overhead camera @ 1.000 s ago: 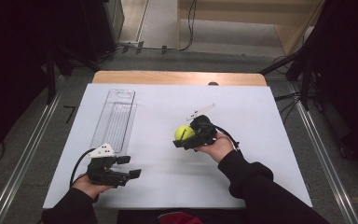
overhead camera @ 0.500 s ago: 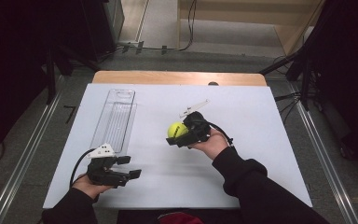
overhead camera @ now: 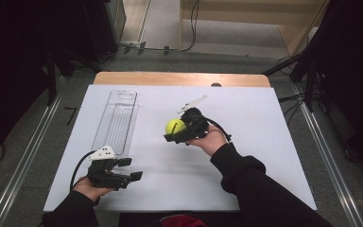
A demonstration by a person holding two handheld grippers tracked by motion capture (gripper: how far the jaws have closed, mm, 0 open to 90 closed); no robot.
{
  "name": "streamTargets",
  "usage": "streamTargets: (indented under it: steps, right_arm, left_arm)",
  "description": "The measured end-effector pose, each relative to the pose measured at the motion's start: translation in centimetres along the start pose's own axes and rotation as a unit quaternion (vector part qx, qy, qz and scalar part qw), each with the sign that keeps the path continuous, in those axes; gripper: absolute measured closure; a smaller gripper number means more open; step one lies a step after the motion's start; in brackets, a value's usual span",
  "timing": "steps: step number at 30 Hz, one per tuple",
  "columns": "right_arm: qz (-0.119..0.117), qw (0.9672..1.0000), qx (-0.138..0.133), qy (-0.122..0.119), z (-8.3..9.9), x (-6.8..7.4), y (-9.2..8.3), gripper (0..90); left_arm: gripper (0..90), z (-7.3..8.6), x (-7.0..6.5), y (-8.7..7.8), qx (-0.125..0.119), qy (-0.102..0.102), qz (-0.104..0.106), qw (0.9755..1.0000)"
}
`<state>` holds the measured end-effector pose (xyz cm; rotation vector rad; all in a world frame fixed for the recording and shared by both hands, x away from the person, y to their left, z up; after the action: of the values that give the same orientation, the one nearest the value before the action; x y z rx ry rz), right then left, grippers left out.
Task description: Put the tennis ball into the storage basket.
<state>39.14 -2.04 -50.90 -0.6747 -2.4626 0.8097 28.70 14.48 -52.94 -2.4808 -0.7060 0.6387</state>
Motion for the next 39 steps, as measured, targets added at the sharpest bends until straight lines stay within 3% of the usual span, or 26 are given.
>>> streamTargets:
  steps: [5,39]
  right_arm:
    - [-0.006,0.9999,-0.004,0.013,-0.4,-0.1,0.5,23.1]
    - [-0.014,0.9998,-0.016,0.004,-4.6,1.5,3.6,23.1]
  left_arm:
    - [26.0,0.0,0.0,0.0,0.0,0.0,-0.001,1.0]
    - [26.0,0.0,-0.1,-0.1,-0.001,0.001,0.0,1.0]
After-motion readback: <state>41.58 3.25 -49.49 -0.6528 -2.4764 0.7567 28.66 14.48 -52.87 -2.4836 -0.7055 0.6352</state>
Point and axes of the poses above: each handheld gripper's, and its own axes: y roughly forward along the jaws, z roughly out of its underside, x roughly to its left, the point moved 10 cm from there along y, roughly forward along the jaws, and after that the axes turned 5 degrees about -x, right-handed, at the moved point
